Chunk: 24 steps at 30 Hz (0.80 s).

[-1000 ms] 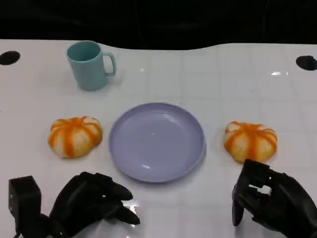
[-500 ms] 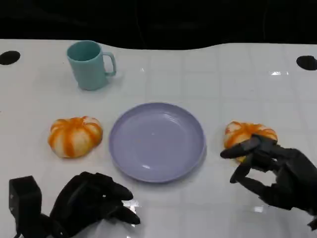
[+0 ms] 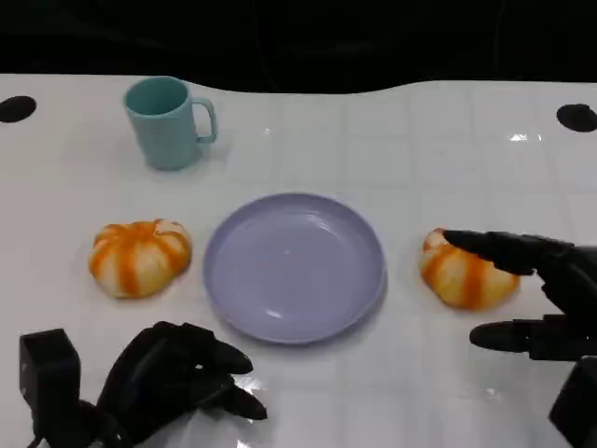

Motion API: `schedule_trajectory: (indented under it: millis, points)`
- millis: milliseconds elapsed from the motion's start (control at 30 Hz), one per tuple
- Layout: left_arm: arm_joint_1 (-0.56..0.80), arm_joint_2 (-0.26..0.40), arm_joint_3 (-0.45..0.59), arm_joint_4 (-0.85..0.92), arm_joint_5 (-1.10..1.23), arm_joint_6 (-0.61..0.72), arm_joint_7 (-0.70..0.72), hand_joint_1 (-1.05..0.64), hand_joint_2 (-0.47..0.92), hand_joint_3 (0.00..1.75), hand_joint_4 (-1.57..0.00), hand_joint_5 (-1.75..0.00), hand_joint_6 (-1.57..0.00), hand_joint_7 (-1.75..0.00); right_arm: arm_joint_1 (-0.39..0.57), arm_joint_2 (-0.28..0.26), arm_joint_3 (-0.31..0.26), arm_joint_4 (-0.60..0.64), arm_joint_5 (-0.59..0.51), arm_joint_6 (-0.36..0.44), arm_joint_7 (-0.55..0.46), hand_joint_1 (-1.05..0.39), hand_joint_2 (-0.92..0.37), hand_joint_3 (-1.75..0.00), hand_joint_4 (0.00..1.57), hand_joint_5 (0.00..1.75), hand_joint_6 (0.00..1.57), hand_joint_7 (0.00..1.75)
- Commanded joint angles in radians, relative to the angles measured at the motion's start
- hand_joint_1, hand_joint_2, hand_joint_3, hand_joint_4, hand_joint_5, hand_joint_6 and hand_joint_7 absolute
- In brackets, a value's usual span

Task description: Grasp the bread from the table and place it into the plate.

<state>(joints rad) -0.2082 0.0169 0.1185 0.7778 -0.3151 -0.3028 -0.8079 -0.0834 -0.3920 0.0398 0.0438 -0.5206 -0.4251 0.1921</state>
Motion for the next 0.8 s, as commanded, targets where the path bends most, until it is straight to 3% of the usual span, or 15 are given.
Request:
schedule_trajectory:
  millis: [33,167,333,633,800]
  points:
    - [0.005,0.017,0.006,0.0,0.005,-0.005,0.005,-1.05,0.69,0.0,-1.57,-0.24,-1.57,-0.03,-0.04,-0.042,0.043,-0.027,-0.155,0.041,-0.076,-0.72,-0.9,-0.02,0.31,0.18,0.23,0.0]
    - [0.006,0.018,0.006,0.0,0.004,-0.004,0.003,-1.05,0.7,0.0,-1.57,-0.23,-1.57,-0.03,-0.068,-0.056,0.096,-0.055,-0.281,0.133,-0.06,-0.74,-0.9,-0.01,0.23,0.12,0.17,0.0]
    - [0.004,0.016,0.009,0.005,-0.001,-0.004,-0.004,-1.05,0.7,0.0,-1.57,-0.22,-1.57,-0.02,-0.125,-0.054,0.155,-0.016,-0.358,0.207,-0.072,-0.75,-0.9,0.0,0.22,0.11,0.17,0.01]
    - [0.008,0.017,0.006,-0.003,0.004,-0.001,0.004,-1.05,0.7,0.0,-1.57,-0.22,-1.57,-0.02,-0.225,-0.02,0.247,0.087,-0.402,0.33,-0.07,-0.74,-0.89,0.0,0.22,0.1,0.18,0.0]
    - [0.011,0.017,0.004,-0.006,0.007,-0.005,0.008,-1.05,0.7,0.0,-1.57,-0.22,-1.57,-0.02,-0.272,-0.011,0.292,0.184,-0.408,0.359,-0.101,-0.73,-0.89,0.0,0.21,0.09,0.17,0.0]
